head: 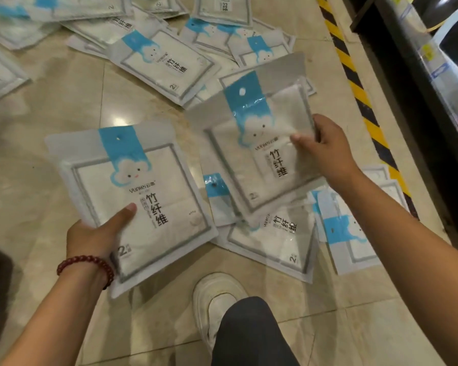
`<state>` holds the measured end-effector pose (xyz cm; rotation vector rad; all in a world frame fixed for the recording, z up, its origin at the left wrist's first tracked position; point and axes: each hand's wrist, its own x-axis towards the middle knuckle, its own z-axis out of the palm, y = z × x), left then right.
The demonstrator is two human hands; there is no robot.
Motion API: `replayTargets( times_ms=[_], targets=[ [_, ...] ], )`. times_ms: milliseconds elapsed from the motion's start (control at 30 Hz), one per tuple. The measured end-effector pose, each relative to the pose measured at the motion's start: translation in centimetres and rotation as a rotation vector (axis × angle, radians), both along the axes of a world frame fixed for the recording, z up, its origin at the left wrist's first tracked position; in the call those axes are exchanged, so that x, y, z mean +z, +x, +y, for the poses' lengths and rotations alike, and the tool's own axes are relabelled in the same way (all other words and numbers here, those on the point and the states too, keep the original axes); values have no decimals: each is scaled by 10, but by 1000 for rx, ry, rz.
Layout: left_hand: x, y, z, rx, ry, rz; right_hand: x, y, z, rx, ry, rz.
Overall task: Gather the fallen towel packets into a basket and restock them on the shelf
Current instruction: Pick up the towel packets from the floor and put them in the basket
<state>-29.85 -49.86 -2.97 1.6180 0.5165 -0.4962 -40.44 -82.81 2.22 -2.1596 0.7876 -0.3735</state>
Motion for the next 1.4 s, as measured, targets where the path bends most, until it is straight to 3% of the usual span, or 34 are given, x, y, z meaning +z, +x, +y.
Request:
replayTargets(
  times_ms=[133, 267, 467, 600, 733, 967, 1033, 1200, 1300, 1400],
  targets=[
    [4, -5, -8, -17, -131, 47, -17, 27, 53, -93, 233, 29],
    [7, -5, -15, -53, -158, 94, -37, 43, 120, -93, 201, 170],
    [4, 1, -14, -75, -145, 81, -54, 49, 146, 10, 378, 210],
    [-5, 10, -14, -34, -126, 15, -61, 50, 85, 8, 138, 216],
    [-15, 19, -16, 20, -109, -7, -83, 45, 21, 170, -243, 614],
    [-24, 35, -11, 22, -40, -11, -104, 66, -11, 503, -418, 953],
    [-25, 36, -10, 30, -23, -27, -104, 73, -11, 507, -446, 957],
    [-24, 34, -9, 34, -28, -45, -100, 75, 1, 537, -820, 818],
    [-17, 28, -7, 37, -35, -62, -85, 71, 8, 540, -816, 762],
    [0, 20, -4, 27, -58, -95, -61, 64, 16, 404, -669, 569]
  ],
)
